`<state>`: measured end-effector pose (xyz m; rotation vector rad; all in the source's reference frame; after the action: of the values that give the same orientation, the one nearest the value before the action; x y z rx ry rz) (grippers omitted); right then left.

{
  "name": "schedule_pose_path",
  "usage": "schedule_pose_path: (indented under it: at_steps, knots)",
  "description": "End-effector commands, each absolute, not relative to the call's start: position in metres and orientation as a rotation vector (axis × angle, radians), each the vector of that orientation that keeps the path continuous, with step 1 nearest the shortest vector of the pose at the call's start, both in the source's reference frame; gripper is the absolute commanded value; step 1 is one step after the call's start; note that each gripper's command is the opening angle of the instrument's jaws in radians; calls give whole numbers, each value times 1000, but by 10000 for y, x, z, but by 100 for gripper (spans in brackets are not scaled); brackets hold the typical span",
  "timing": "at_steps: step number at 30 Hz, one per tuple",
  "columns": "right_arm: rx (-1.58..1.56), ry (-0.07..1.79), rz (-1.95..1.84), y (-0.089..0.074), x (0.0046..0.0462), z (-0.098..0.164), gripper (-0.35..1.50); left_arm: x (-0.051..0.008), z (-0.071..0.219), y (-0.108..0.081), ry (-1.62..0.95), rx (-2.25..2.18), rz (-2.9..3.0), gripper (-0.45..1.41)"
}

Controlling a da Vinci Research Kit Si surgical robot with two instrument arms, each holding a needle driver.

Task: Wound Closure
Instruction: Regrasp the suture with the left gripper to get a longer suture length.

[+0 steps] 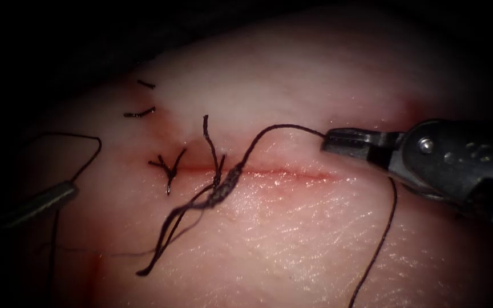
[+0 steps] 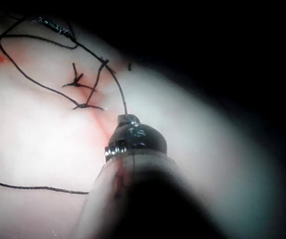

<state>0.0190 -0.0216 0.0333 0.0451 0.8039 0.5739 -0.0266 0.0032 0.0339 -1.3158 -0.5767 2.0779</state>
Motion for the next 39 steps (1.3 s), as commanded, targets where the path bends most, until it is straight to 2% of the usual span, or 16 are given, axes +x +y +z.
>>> schedule_pose_path:
  at_steps: [1, 7, 13, 17, 22, 30, 39]
  knots:
    - [36, 809, 565, -208, 203, 334, -35, -276, 338, 47, -558, -1318, 2089, 118]
    - [24, 809, 553, -208, 205, 335, -35, -314, 337, 67, -489, -1147, 2203, 108]
    - [18, 809, 542, -208, 206, 335, -35, -329, 357, 70, -494, -1114, 2225, 98]
    - [16, 808, 538, -207, 206, 335, -35, -329, 366, 69, -499, -1105, 2247, 73]
    - [13, 807, 533, -206, 206, 334, -35, -323, 362, 70, -503, -1133, 2275, -45]
    - [26, 824, 529, -206, 203, 328, -35, -302, 372, 73, -558, -1189, 2249, -45]
    - [191, 1052, 444, -249, 194, 267, -35, -270, 393, 83, -535, -1280, 2187, -45]
